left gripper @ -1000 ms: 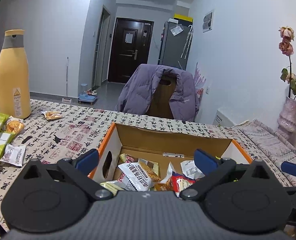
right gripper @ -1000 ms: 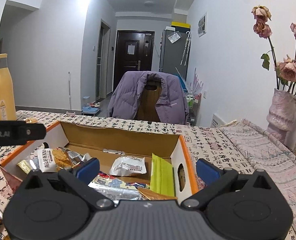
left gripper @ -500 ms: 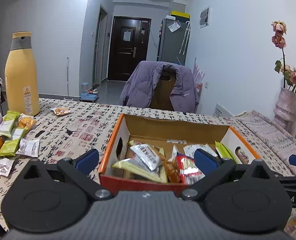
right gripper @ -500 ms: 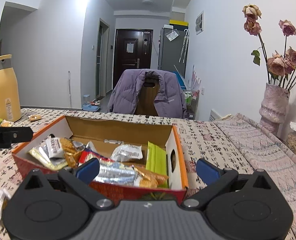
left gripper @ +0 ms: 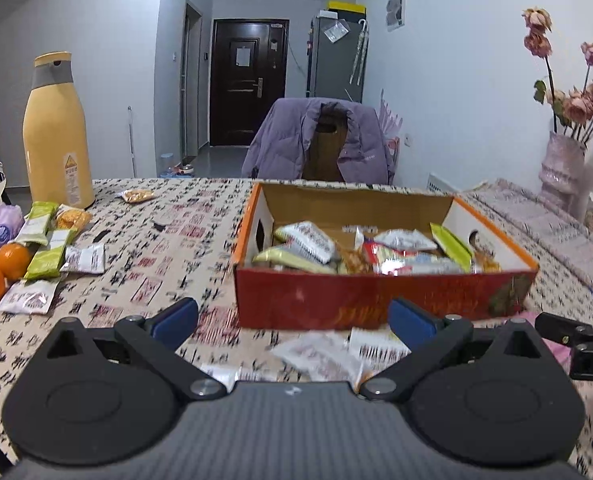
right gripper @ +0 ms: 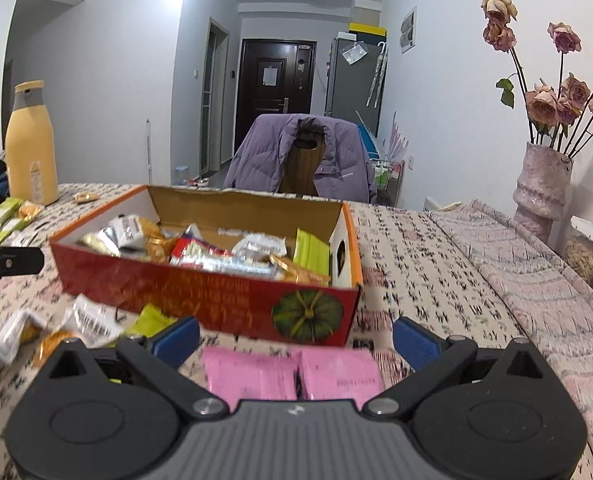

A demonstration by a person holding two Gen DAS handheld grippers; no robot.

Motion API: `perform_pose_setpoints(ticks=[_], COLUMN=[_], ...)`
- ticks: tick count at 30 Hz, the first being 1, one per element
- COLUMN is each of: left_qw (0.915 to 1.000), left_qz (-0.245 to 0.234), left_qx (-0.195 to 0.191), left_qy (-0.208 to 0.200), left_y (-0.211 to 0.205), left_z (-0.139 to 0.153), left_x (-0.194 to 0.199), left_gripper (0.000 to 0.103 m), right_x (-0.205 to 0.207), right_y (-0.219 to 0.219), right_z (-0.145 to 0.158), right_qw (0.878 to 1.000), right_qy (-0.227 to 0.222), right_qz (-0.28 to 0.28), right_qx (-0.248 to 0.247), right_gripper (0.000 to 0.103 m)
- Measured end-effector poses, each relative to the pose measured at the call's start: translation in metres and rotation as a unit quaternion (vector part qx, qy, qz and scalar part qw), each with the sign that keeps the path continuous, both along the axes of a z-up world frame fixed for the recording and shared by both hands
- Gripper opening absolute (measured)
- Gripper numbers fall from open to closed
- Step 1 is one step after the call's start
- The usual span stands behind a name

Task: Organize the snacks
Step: 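Move both grippers back from the box to the snack pile, then grasp a pink pack with the right gripper while the left approaches a white sachet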

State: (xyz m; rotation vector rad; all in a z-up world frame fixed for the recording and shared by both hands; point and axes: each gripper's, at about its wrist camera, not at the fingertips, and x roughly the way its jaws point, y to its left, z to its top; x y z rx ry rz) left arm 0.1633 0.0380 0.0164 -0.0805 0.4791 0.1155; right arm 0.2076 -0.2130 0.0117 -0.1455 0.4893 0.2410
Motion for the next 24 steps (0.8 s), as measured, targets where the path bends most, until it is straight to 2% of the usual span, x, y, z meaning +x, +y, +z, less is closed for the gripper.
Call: perform_pose_setpoints(ticks=[8, 15, 18, 20, 24], left_qw=[0.9999, 1.0, 0.9998, 0.9998, 0.9999], left_qz=[-0.005, 0.003, 0.0, -0.001, -0.003], left_qx=[-0.005, 0.007, 0.007, 0.013, 0.008], left_qy=[0.012, -0.002, -0.017, -0.018, -0.015], left_y=[0.009, 0.011, 0.011, 0.009, 0.01], left_z=[-0.02, -0.035, -0.033, -0.034, -0.036], left_x=[-0.026, -0.034, -0.037, -0.037, -0.036], left_gripper=[0.103, 0.103, 0.103, 0.103, 0.103], right_x=[-0.028, -0.036, -0.033, -0.03, -0.017], right_y=[-0.009, -0.011, -0.008, -0.004, 0.006], right_z=[-0.014, -0.021, -0.021, -0.02, -0.02], right_qw=[1.0, 1.0, 0.999, 0.999, 0.998], right_qy=[0.014, 0.021, 0.023, 0.024, 0.034], right_qz=[0.005, 0.01, 0.021, 0.028, 0.047], right_qx=[0.001, 0.005, 0.008, 0.003, 0.006], right_gripper=[0.103, 0.102, 0.093, 0.081, 0.071])
